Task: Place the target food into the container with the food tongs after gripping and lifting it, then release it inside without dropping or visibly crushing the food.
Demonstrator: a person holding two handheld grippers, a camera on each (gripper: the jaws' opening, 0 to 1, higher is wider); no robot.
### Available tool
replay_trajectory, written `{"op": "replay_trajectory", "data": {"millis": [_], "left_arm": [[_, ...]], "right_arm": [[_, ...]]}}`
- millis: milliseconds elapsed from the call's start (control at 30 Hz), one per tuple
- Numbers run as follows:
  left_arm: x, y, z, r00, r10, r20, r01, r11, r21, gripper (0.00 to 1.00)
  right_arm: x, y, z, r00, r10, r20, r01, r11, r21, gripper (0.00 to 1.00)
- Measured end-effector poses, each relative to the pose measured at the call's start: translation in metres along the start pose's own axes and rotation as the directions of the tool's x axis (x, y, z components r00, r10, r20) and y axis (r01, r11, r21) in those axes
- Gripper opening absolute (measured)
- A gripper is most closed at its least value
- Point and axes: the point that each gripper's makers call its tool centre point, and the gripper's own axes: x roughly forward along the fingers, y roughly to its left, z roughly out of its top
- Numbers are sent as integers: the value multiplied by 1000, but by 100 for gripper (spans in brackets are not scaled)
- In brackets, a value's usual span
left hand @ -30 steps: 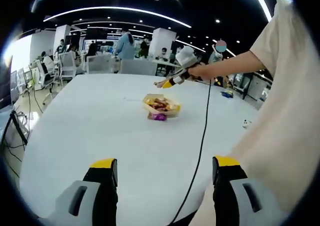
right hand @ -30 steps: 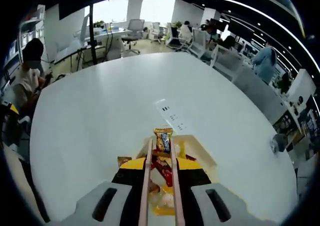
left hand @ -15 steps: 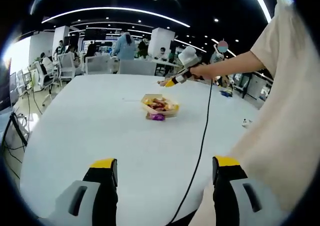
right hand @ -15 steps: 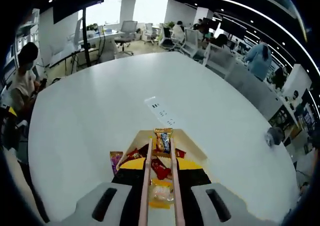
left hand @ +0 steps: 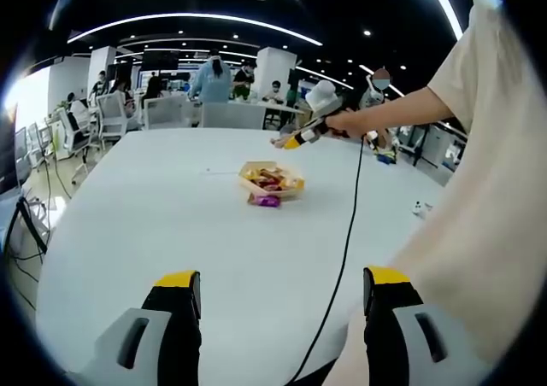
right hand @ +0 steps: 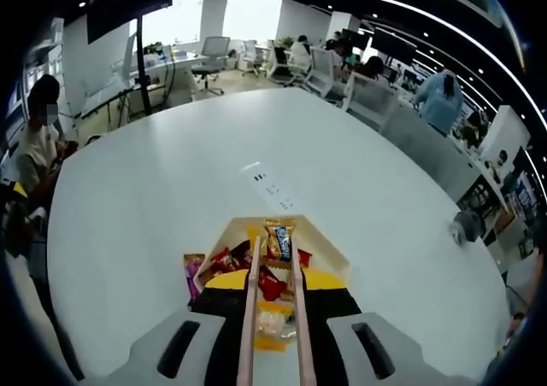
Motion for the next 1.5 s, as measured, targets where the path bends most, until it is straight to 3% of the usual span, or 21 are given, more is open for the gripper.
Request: {"op": "replay_trajectory", "data": {"millis": [1167,1500], "left_arm": [[0,-5,-3,1000,-3,-3,3,1000,-7,78],[1,-6,-2,1000,-6,-1,6,1000,-3,78]], "right_arm": [[0,8,-7,1000,7,14,-7,1000,26,26],[-1,18,-10,1000,31,6,-31,1000,-4,26]]}}
